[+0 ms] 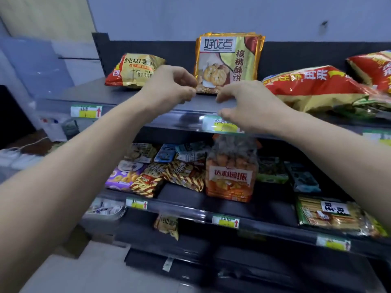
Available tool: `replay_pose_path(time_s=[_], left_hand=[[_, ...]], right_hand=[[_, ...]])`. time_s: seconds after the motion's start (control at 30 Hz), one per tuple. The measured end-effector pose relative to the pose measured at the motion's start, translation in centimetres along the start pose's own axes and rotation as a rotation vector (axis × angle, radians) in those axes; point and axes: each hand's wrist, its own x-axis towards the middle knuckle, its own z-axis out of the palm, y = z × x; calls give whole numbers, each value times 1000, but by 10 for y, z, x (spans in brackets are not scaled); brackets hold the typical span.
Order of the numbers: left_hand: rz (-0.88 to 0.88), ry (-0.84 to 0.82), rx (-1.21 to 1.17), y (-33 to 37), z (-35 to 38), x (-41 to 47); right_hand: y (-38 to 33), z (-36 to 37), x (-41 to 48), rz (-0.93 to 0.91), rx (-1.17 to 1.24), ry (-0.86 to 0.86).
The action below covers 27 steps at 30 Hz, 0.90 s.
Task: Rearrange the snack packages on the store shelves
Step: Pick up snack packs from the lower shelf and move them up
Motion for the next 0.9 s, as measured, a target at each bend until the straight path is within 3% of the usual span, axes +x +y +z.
replay_pose_path(time_s=[0.43,0.9], left_hand=[[-245,-26,152,-34,-34,-126],[-366,-128,395,-172,-71,-142]], right_hand=[[-47,46,-69,-125,116,-248],[-114,139,-26,-94,9,-480]])
